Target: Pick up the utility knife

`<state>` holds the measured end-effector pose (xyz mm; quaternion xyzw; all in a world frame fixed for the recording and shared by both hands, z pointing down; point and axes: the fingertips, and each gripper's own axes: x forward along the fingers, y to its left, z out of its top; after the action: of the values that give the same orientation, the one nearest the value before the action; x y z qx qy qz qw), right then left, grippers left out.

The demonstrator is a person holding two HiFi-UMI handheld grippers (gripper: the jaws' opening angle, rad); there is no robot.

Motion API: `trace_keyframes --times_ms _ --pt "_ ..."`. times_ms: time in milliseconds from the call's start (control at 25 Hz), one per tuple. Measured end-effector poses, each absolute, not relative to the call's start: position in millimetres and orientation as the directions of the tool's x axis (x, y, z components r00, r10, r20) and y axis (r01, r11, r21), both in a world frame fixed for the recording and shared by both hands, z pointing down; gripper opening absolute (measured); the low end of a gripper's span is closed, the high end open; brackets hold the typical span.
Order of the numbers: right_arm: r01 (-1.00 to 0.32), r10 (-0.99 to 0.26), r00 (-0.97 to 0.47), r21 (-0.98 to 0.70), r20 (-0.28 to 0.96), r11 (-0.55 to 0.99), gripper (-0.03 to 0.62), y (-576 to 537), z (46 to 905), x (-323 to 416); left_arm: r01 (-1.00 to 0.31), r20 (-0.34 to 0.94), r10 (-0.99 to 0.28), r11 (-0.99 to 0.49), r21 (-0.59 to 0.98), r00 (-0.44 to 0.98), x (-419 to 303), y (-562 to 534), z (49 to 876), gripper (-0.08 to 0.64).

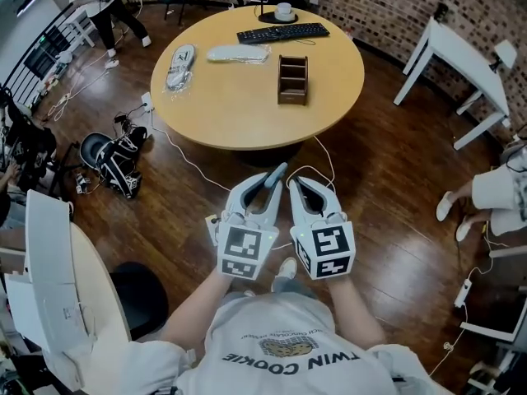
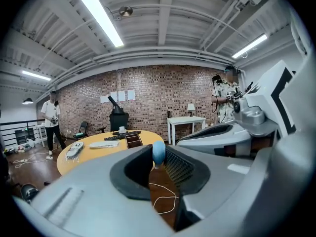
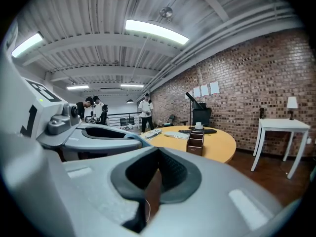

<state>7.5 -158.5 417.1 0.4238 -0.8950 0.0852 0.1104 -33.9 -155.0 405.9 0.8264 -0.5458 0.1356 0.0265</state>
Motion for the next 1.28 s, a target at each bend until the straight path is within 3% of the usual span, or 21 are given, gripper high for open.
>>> trace_keyframes --times_ms 1280 --pt "-0.862 -0.829 -0.499 -0.044 0.253 0.505 0.0 63.2 397.5 -54.1 -0.858 0.15 -0.851 -0.513 -0.024 0.504 -96.9 58.5 385.3 0.067"
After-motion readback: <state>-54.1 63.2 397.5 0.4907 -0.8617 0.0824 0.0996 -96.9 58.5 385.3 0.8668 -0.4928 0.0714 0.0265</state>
